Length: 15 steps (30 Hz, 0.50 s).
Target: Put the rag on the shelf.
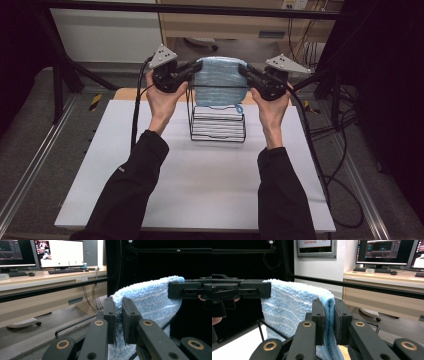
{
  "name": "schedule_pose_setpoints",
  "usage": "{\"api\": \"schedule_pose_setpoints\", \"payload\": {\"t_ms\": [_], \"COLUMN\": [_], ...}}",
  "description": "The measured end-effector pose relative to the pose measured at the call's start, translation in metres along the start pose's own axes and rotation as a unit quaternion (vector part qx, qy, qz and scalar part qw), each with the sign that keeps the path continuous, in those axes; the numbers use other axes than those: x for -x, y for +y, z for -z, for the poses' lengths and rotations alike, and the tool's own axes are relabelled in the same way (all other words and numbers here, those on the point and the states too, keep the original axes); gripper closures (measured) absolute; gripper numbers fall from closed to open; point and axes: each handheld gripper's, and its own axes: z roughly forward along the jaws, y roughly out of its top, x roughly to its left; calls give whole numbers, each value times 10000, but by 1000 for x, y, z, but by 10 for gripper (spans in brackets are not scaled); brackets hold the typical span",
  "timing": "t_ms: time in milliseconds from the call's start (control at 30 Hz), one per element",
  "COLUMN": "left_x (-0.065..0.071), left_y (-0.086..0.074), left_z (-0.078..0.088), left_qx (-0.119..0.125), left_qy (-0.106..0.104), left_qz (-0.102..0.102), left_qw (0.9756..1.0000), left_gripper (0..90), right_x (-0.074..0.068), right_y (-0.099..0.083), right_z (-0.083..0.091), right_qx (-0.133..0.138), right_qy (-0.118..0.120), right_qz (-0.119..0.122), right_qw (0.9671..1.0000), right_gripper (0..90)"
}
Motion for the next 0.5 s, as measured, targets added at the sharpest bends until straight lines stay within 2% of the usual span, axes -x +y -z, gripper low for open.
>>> {"api": "schedule_pose_setpoints", "payload": {"t_ms": [300, 500], "left_x": [2, 4], "left_y": [-1, -6], "left_z": [8, 14], "left_qx": [-69, -218], "left_qy": [-132, -273], "left_qz": [-29, -44], "left_qw": [9999, 9994], "left_gripper": [827, 824], "right_x": [-3, -3], "right_y": [1, -2], "right_z": [7, 10], "right_qx": [-89, -183], "right_qy": [127, 216], "right_qz": [46, 70], "right_qw": [9999, 9996], "right_gripper": [807, 799]}}
